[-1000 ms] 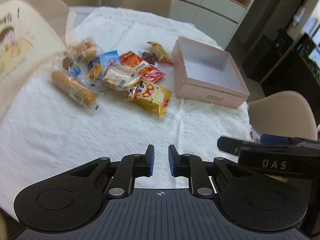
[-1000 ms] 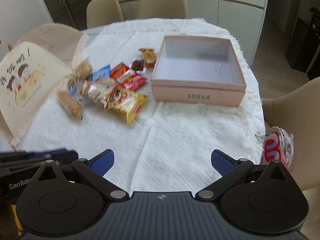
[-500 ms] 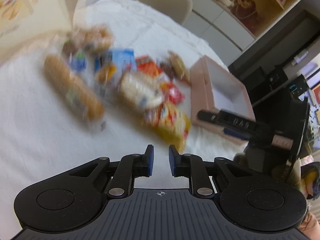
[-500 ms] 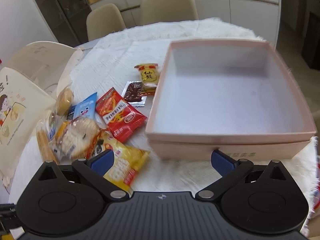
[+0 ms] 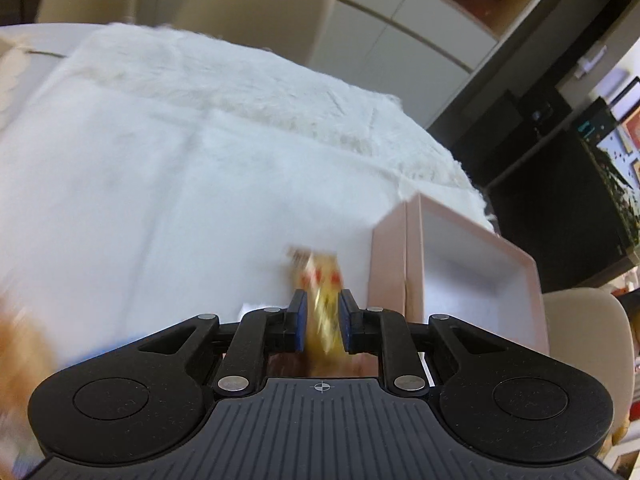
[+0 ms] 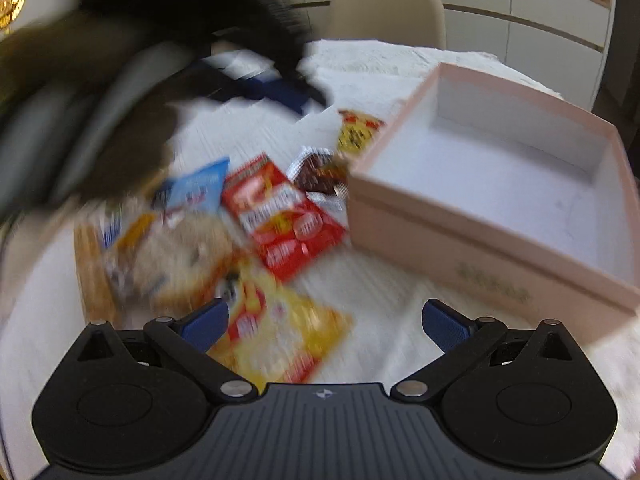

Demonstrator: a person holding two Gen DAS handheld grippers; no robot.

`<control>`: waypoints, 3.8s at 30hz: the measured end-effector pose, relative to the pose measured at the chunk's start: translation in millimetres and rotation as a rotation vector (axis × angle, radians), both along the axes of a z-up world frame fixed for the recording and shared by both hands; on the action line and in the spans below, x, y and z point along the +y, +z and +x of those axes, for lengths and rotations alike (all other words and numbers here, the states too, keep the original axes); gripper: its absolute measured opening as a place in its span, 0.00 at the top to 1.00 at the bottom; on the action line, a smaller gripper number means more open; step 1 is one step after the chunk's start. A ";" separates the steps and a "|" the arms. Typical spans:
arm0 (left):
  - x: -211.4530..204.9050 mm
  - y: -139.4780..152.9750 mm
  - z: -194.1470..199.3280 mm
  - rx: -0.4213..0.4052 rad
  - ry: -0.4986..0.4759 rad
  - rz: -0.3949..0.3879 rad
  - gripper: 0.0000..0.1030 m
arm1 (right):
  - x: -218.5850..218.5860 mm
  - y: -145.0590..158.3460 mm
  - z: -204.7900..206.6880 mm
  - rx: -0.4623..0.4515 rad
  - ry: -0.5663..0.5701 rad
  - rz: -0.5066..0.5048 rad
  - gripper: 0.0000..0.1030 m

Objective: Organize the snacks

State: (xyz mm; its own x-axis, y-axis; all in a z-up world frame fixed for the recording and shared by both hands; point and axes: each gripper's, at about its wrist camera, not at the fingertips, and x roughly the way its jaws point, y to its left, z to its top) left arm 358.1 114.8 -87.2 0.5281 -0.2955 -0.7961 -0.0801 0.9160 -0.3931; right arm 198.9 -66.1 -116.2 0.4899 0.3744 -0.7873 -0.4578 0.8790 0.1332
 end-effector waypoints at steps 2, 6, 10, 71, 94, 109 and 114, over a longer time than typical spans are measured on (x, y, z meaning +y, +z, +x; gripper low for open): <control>-12.3 -9.4 23.7 -0.010 -0.036 0.045 0.81 | -8.1 -2.1 -9.8 -0.009 -0.016 -0.035 0.00; -40.0 -27.5 40.4 -0.007 -0.170 0.271 0.80 | -21.8 -8.6 -17.6 -0.006 -0.060 -0.053 0.00; -42.0 -28.3 11.5 -0.048 -0.338 0.325 0.80 | -34.3 -15.4 -22.6 0.029 -0.097 -0.011 0.00; -50.5 -35.1 -312.6 -0.004 -0.074 0.143 0.60 | -60.5 -26.7 -123.1 0.004 0.093 -0.137 0.00; -64.8 -22.5 -347.1 0.080 -0.071 0.147 0.60 | -56.8 12.4 -122.7 -0.039 0.129 -0.089 0.39; -91.3 81.8 -119.4 -0.222 -0.207 -0.245 0.56 | -156.1 101.4 -69.2 -0.193 -0.258 0.089 0.38; -71.9 22.2 -69.6 -0.158 -0.054 -0.204 0.59 | -149.8 94.1 -47.4 -0.157 -0.329 0.065 0.38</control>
